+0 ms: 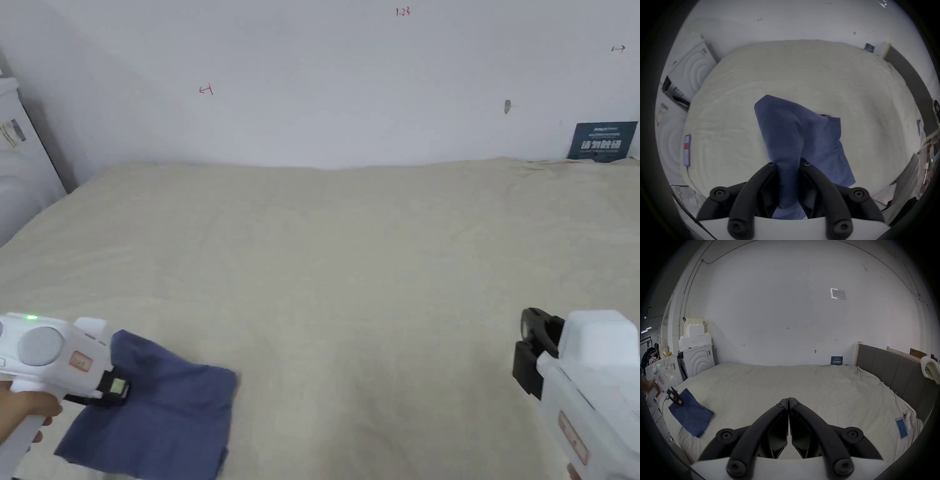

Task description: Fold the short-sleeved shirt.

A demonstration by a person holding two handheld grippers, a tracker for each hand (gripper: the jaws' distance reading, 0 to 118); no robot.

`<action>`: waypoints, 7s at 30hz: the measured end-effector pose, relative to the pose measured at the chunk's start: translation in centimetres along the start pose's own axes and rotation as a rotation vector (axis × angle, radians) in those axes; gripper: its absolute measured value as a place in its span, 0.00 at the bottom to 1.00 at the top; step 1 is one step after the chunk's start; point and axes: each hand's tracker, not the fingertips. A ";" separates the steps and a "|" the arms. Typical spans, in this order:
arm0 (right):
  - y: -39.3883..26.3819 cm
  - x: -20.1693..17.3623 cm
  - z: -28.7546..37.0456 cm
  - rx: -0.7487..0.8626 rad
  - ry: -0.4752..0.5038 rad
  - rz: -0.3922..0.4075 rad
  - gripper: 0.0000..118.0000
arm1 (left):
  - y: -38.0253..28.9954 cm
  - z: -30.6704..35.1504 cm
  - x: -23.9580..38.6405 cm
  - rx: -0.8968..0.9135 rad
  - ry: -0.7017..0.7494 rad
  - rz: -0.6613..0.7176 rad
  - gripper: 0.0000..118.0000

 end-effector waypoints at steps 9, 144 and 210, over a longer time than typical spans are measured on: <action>-1.1 0.2 -1.6 -0.066 -0.038 0.003 0.00 | 0.2 -3.7 -6.2 -0.083 0.185 0.017 0.14; 2.0 1.7 5.1 0.243 -0.134 0.018 1.00 | -8.6 9.6 22.9 1.241 0.013 0.101 1.00; 2.3 1.7 5.6 0.264 -0.138 0.010 1.00 | -9.1 10.1 22.2 1.254 0.021 0.140 1.00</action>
